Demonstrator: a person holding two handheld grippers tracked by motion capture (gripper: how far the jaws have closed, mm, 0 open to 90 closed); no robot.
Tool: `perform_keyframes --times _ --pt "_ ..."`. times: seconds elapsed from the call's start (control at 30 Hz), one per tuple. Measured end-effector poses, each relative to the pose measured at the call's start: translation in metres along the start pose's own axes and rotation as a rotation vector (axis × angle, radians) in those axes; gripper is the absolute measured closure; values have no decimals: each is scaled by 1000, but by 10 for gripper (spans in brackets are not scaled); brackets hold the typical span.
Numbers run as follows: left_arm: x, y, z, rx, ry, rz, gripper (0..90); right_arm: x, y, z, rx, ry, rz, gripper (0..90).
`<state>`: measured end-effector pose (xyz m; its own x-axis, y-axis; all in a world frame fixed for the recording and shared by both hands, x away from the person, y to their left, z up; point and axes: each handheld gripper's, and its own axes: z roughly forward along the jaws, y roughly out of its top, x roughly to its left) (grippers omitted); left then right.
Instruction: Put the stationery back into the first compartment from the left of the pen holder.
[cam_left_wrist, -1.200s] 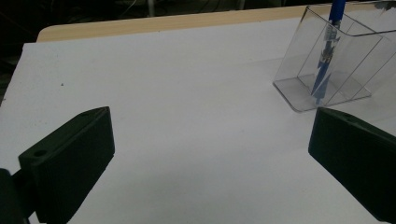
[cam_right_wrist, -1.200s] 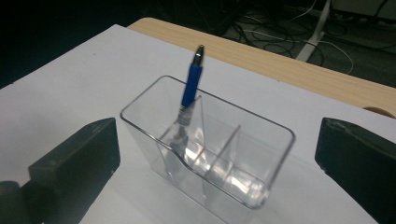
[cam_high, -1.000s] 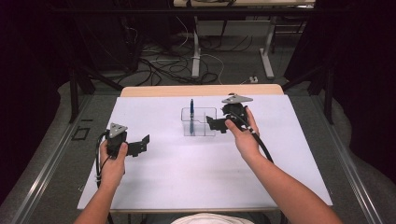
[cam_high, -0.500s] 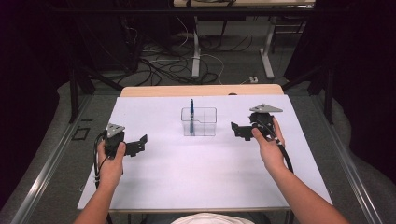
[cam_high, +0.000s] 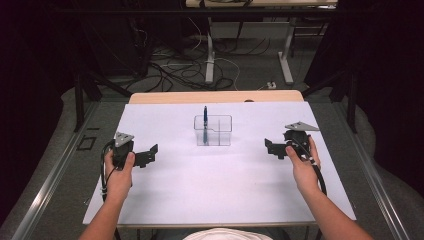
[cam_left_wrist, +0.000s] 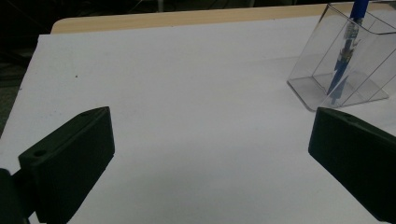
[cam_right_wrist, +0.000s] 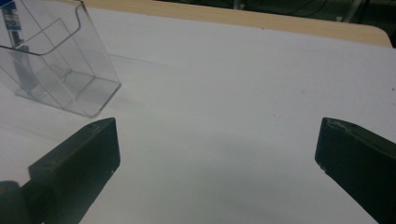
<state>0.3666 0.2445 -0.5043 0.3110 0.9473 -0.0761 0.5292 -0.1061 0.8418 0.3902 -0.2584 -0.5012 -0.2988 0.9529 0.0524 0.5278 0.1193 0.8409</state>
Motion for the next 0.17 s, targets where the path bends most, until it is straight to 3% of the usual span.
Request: perform_keyframes --times 0.17 --pt "0 0 0 -4 1 -1 1 -7 -6 3 14 -4 29 0"
